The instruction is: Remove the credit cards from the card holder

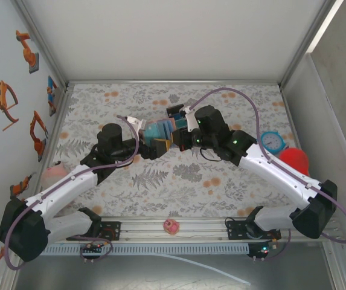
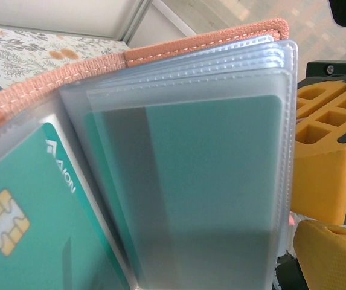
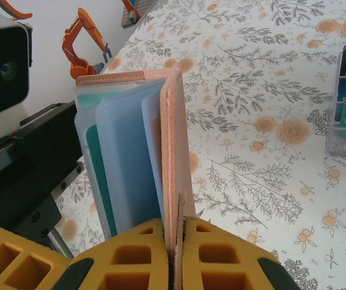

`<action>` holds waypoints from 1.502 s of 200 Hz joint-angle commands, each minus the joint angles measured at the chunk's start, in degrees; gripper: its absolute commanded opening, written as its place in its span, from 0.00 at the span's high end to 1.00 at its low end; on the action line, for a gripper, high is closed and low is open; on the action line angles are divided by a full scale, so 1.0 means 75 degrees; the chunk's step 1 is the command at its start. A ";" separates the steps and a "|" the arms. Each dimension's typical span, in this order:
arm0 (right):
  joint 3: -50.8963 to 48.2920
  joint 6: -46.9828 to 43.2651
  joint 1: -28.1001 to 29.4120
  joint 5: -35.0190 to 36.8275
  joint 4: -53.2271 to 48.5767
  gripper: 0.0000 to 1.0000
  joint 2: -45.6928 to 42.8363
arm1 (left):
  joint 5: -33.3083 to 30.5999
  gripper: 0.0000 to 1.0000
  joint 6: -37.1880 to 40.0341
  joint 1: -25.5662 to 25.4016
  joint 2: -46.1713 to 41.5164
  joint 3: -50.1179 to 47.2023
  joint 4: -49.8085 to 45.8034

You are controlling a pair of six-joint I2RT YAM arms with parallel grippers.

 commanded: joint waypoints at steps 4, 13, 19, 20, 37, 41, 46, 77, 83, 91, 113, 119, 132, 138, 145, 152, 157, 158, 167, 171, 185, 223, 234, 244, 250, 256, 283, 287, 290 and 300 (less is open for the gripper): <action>0.0279 -0.0123 0.0081 0.0082 0.0150 1.00 0.0000 | -0.0082 0.00 0.0062 -0.0034 0.0063 0.0228 0.0181; 0.0271 -0.0123 0.0081 0.0093 0.0152 1.00 -0.0010 | -0.0107 0.00 0.0071 -0.0035 0.0064 0.0228 0.0156; 0.0276 -0.0117 0.0088 0.0093 0.0152 1.00 -0.0002 | -0.0108 0.00 0.0072 -0.0027 0.0064 0.0230 0.0150; 0.0279 -0.0120 0.0091 0.0093 0.0152 1.00 -0.0006 | -0.0108 0.00 0.0077 -0.0031 0.0058 0.0229 0.0143; 0.0271 -0.0135 0.0093 0.0093 0.0164 1.00 -0.0008 | -0.0131 0.02 0.0100 -0.0035 0.0044 0.0228 0.0095; 0.0271 -0.0135 0.0093 0.0104 0.0164 1.00 -0.0010 | -0.0134 0.03 0.0107 -0.0027 0.0051 0.0228 0.0073; 0.0271 -0.0135 0.0093 0.0114 0.0153 1.00 -0.0006 | -0.0143 0.06 0.0112 -0.0035 0.0034 0.0225 0.0066; 0.0271 -0.0198 0.0093 0.0294 0.0057 1.00 -0.0056 | -0.0100 0.13 0.0118 -0.0033 -0.0069 0.0161 0.0023; 0.0271 -0.0202 0.0087 0.0332 0.0036 1.00 -0.0073 | -0.0097 0.13 0.0118 -0.0035 -0.0111 0.0142 0.0021; 0.0263 -0.0206 0.0093 0.0371 0.0023 1.00 -0.0094 | -0.0074 0.13 0.0134 -0.0024 -0.0175 0.0113 0.0017; 0.0230 -0.0217 0.0093 0.0467 0.0011 1.00 -0.0160 | -0.0065 0.15 0.0159 -0.0021 -0.0351 0.0054 -0.0052; 0.0224 -0.0227 0.0093 0.0467 0.0022 1.00 -0.0185 | -0.0053 0.15 0.0157 -0.0024 -0.0402 0.0048 -0.0069; 0.0202 -0.0229 0.0093 0.0439 0.0046 1.00 -0.0209 | 0.0000 0.12 0.0143 -0.0021 -0.0508 -0.0007 -0.0004; 0.0196 -0.0234 0.0093 0.0434 0.0070 1.00 -0.0220 | 0.0039 0.11 0.0130 -0.0018 -0.0551 -0.0036 0.0034; 0.0177 -0.0229 0.0093 0.0411 0.0098 1.00 -0.0247 | 0.0077 0.09 0.0138 -0.0021 -0.0590 -0.0058 0.0061; 0.0166 -0.0226 0.0093 0.0381 0.0122 1.00 -0.0262 | 0.0089 0.08 0.0137 -0.0015 -0.0621 -0.0056 0.0054; 0.0165 -0.0225 0.0093 0.0357 0.0136 1.00 -0.0258 | 0.0088 0.07 0.0148 -0.0018 -0.0629 -0.0044 0.0031; 0.0171 -0.0227 0.0093 0.0348 0.0138 1.00 -0.0263 | 0.0083 0.07 0.0151 -0.0021 -0.0628 -0.0043 0.0025; 0.0168 -0.0217 0.0093 0.0291 0.0183 1.00 -0.0264 | 0.0078 0.06 0.0155 -0.0023 -0.0604 -0.0016 -0.0008; 0.0165 -0.0204 0.0084 0.0265 0.0203 1.00 -0.0264 | 0.0092 0.06 0.0164 -0.0018 -0.0583 -0.0001 -0.0016; 0.0174 -0.0184 0.0093 0.0151 0.0263 1.00 -0.0266 | 0.0089 0.05 0.0154 -0.0017 -0.0491 0.0041 -0.0008; 0.0143 -0.0104 0.0093 -0.0108 0.0394 1.00 -0.0280 | -0.0014 0.05 0.0194 -0.0024 -0.0256 0.0169 -0.0039; 0.0117 -0.0077 0.0093 -0.0152 0.0443 1.00 -0.0292 | -0.0015 0.04 0.0201 -0.0024 -0.0212 0.0193 -0.0039; 0.0098 -0.0054 0.0093 -0.0182 0.0473 1.00 -0.0282 | -0.0012 0.04 0.0220 -0.0023 -0.0191 0.0211 -0.0040; 0.0092 -0.0041 0.0093 -0.0200 0.0489 1.00 -0.0284 | -0.0018 0.04 0.0226 -0.0019 -0.0193 0.0205 -0.0049; 0.0083 -0.0030 0.0093 -0.0217 0.0491 1.00 -0.0283 | -0.0015 0.04 0.0223 -0.0023 -0.0171 0.0208 -0.0037; 0.0095 -0.0018 0.0093 -0.0245 0.0510 1.00 -0.0230 | -0.0023 0.03 0.0226 -0.0021 -0.0152 0.0225 -0.0028; 0.0099 -0.0017 0.0093 -0.0246 0.0515 1.00 -0.0233 | -0.0027 0.03 0.0229 -0.0022 -0.0149 0.0219 -0.0026; 0.0109 -0.0012 0.0093 -0.0244 0.0509 1.00 -0.0224 | -0.0032 0.03 0.0224 -0.0024 -0.0153 0.0227 -0.0025; 0.0115 -0.0018 0.0093 -0.0246 0.0509 1.00 -0.0204 | -0.0026 0.02 0.0230 -0.0017 -0.0155 0.0223 0.0005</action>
